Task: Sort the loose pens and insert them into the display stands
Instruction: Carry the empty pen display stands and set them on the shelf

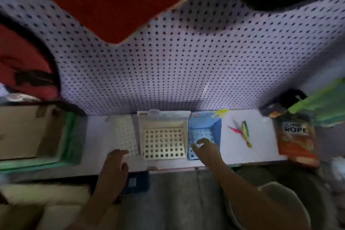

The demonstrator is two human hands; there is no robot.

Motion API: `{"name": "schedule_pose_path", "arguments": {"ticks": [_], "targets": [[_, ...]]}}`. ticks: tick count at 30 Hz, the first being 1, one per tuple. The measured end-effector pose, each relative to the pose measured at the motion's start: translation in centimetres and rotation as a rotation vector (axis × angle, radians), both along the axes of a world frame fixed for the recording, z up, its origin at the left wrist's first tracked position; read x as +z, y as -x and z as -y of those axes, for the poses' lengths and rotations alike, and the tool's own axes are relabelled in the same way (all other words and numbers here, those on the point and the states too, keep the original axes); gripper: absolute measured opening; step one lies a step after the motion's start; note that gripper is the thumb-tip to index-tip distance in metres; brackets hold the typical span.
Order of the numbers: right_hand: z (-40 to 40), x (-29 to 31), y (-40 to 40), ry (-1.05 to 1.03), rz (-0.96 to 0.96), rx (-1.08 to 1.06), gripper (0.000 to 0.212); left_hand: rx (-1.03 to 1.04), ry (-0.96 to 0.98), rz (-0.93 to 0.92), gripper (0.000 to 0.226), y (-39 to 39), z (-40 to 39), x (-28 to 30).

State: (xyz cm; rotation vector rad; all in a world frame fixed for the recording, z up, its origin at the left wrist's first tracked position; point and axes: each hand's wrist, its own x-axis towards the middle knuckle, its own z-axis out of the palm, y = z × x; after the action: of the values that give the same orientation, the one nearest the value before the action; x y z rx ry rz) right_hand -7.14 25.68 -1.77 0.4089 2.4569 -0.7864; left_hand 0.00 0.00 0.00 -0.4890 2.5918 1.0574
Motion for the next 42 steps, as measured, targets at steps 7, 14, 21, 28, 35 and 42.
{"name": "schedule_pose_path", "arguments": {"ticks": [7, 14, 21, 28, 35, 42], "targets": [[3.9, -6.0, 2.2, -0.05, -0.111, -0.118, 0.033, -0.135, 0.156, 0.031, 0.053, 3.2, -0.2, -5.7], [2.1, -5.4, 3.3, -0.171, -0.184, -0.127, 0.026, -0.08, 0.28, 0.238, 0.053, 4.8, -1.7, -5.7], [-1.2, -1.4, 2.3, -0.228, -0.203, -0.132, 0.024, -0.011, 0.37, 0.18, 0.034, 5.1, -2.2, -3.6], [-2.8, 9.6, -2.2, -0.232, -0.242, -0.196, 0.037, -0.172, 0.344, -0.093, 0.041, 4.4, -2.3, 6.3], [-2.9, 25.9, -13.3, -0.357, -0.431, -0.277, 0.029, -0.211, 0.282, -0.39, 0.034, -4.9, -0.9, 19.5], [-1.6, 38.9, -29.3, -0.386, -0.593, -0.445, 0.036, -0.378, 0.324, -0.582, 0.032, -16.8, -0.1, 31.0]]}}
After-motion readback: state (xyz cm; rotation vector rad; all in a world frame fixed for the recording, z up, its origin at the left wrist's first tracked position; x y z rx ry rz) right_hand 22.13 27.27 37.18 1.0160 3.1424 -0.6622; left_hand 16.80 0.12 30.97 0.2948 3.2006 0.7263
